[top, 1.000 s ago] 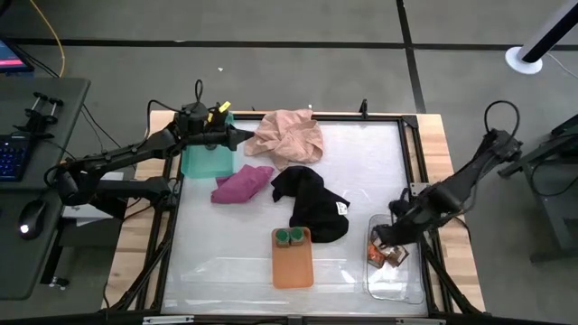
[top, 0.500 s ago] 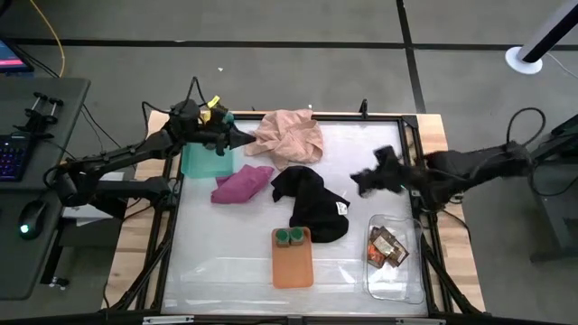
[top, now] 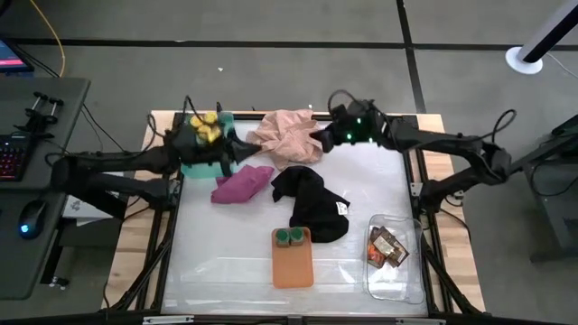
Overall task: Sort spices by type
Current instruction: Return to Home Position
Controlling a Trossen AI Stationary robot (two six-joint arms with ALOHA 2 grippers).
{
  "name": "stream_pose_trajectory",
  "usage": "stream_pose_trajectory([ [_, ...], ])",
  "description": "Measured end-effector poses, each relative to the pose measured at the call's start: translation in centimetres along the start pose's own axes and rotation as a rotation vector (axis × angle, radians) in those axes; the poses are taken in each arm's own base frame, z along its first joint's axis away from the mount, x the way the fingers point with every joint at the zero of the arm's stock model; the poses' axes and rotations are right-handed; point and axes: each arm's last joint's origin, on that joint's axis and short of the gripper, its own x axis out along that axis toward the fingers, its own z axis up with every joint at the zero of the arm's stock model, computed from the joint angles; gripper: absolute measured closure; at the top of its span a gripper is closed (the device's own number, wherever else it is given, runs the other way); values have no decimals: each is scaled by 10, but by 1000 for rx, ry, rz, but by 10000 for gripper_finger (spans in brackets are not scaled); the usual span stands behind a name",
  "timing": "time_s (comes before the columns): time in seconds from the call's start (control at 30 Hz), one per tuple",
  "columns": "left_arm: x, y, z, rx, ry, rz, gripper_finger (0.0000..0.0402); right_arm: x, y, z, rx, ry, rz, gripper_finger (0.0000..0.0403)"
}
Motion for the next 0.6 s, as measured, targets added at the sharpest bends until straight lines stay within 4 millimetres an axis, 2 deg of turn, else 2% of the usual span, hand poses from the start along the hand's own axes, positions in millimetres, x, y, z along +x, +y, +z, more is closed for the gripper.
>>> stream_pose_trajectory([
  [0.13,2,-26,-21,18,53,-13,402,-2,-12,17,-69,8,55,399],
  [0.27,-16,-39,-33,50,11,40,401,-18,-15,34,-92,-35,100,401],
  [0.43,-54,-27,-48,34,-67,46,402,-44,-13,45,-96,-84,110,402],
  [0.6,-89,-7,-59,25,-154,31,402,-67,-8,43,-108,-72,98,402],
])
